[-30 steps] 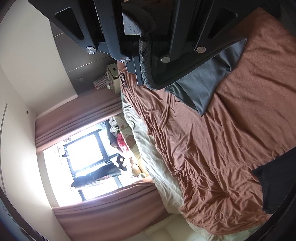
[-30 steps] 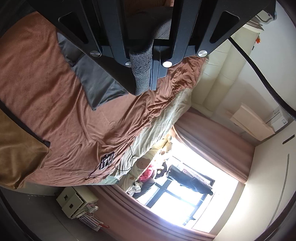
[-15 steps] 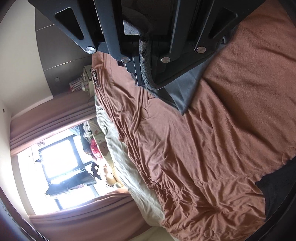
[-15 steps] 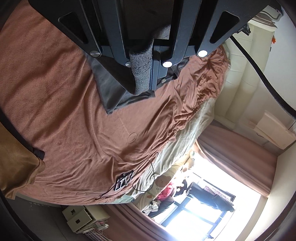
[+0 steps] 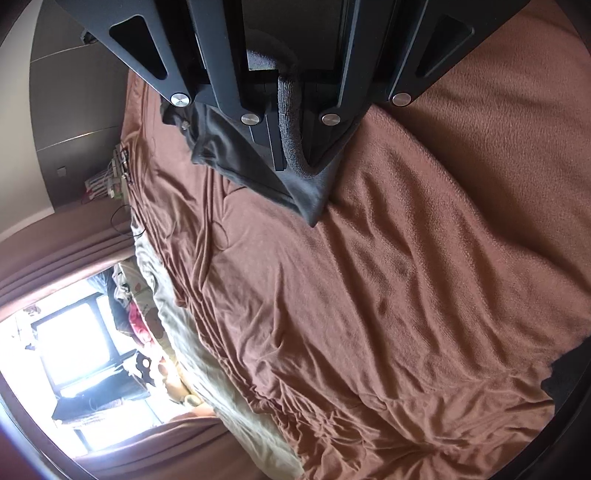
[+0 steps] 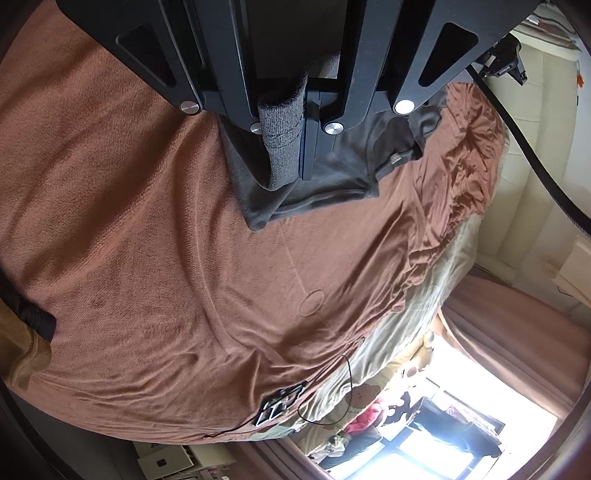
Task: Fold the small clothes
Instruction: 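Lay the hem over the collar and open the right gripper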
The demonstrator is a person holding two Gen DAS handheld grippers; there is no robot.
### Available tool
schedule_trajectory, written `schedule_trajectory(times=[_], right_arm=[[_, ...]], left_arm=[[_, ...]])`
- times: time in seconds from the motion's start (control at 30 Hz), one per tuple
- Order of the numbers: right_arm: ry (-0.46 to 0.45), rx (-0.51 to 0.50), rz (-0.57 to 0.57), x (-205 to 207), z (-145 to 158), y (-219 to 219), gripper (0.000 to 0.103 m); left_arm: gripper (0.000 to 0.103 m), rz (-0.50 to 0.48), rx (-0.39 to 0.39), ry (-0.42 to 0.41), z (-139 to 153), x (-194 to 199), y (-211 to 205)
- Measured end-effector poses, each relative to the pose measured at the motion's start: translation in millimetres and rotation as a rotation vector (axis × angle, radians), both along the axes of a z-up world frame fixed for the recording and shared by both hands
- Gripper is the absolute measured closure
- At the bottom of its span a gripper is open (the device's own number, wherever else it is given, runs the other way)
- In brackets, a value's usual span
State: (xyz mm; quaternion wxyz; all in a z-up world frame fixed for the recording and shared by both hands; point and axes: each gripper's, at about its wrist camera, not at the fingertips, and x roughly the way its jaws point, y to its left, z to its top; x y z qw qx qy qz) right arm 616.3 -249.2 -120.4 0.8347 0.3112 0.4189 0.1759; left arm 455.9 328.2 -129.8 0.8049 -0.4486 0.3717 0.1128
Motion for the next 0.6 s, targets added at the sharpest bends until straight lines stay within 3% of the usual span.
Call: schedule_trajectory(times=[0.23,0.37,0.43,0.47,0.5,0.53,0.57,0.6], right_arm=[[0.02,-0.104,0.073,16.9,-9.5,20.9,0.103],[0.005,-0.182,0.131,21.6,-2.2,31.4,0.101],[-0.014,-0.209,0.157,19.3,5.5,33.6,0.086],[-0.026,-0.222,0.163,18.1,8.7,32.6,0.078],[-0.044,-0.236,0.168,14.8,13.6,31.1,0.058],[-0.064,-0.255,0.165,11.1,17.8,29.5,0.041],[-0.086,-0.275,0.168,6.0,24.3,27.8,0.038],[-0.096,-0.292,0.182,2.1,26.3,27.2,0.037]], left_arm=[[0.097,-0.085,0.048,0.118,-28.2,27.3,4.8],[0.09,-0.174,0.108,0.154,-26.1,36.9,0.2],[0.081,-0.214,0.132,0.161,-21.4,37.4,-1.4],[0.071,-0.227,0.148,0.163,-18.1,36.8,-1.4],[0.052,-0.229,0.183,0.172,-13.9,35.7,-0.9],[0.043,-0.225,0.225,0.176,-8.3,32.9,-0.3],[0.029,-0.224,0.258,0.173,-3.9,30.4,1.1],[0.023,-0.228,0.297,0.164,2.6,26.4,1.6]])
